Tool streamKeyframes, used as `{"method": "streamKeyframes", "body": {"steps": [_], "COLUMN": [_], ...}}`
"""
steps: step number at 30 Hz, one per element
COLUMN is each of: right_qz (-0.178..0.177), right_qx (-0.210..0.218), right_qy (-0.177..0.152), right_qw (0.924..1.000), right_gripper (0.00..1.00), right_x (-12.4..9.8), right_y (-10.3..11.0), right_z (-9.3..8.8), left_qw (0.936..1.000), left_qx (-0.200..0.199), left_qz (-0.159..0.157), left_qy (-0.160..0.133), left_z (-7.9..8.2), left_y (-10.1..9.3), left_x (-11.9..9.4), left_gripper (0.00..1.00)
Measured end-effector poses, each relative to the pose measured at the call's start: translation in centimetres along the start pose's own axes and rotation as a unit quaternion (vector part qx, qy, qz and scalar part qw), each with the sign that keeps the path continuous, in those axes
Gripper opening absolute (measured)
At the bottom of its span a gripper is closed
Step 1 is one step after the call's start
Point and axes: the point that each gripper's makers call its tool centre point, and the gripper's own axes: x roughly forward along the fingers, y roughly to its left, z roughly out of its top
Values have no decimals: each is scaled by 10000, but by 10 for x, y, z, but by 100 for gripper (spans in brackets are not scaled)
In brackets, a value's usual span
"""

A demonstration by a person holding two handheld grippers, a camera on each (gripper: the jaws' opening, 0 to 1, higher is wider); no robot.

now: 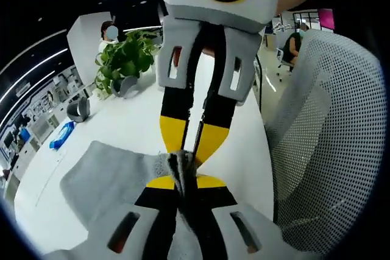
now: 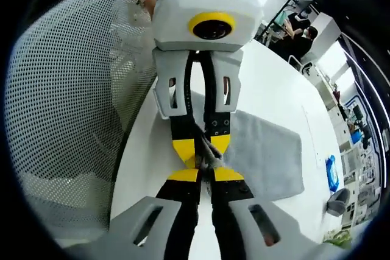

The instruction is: Fold the towel on the table until its edges align and the towel forms a compact rectangular stack.

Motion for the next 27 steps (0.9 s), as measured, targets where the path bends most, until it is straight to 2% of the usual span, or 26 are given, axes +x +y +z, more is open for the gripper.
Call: {"method": "streamKeyframes", "body": {"steps": [2,4,6,9,11,13,14,16,18,20,21,22,23,27], "right_qz": [-128,-161,-299,-383,-411,-448,-392,-385,-320,-318,-324,-302,-285,-231], "right_qx": [339,646,933,1410,1864,2361,2695,3015,3408,3716,3944,4240,4432,5206], "right_qy": [-184,-327,-467,-675,-812,-930,-1008,-1079,-1087,-1247,-1297,-1372,-1404,-1480], "right_qw": [9992,9972,9941,9870,9783,9662,9569,9465,9333,9194,9092,8947,8849,8405], "right_gripper": [2,2,2,2,2,2,2,2,1,1,1,1,1,1], "right_x": [-5,-8,-11,-14,-15,-14,-13,-11,-7,-5,-5,-3,-2,9], "right_y": [-7,-10,-16,-20,-24,-28,-29,-31,-30,-32,-34,-35,-36,-38], "right_z": [0,0,-1,-1,-4,-10,-14,-19,-26,-28,-30,-33,-36,-52], "left_qw": [10000,9985,9988,9986,9973,9966,9960,9956,9957,9949,9944,9938,9931,9942], "left_qx": [46,486,406,303,352,312,87,-167,-358,-580,-703,-798,-871,-781], "left_qz": [24,26,23,-164,-197,-259,-303,-347,-363,-350,-371,-422,-485,-514], "left_qy": [28,241,276,405,618,719,837,853,772,743,696,655,623,538], "left_z": [-2,-11,-17,-31,-44,-56,-65,-71,-72,-73,-73,-73,-73,-74], "left_y": [3,9,13,13,14,15,14,16,18,22,22,20,19,14], "left_x": [-5,-13,-19,-31,-38,-45,-50,-55,-57,-59,-59,-59,-59,-59], "left_gripper": [13,14,15,15,15,15,15,15,15,17,18,19,20,25]}}
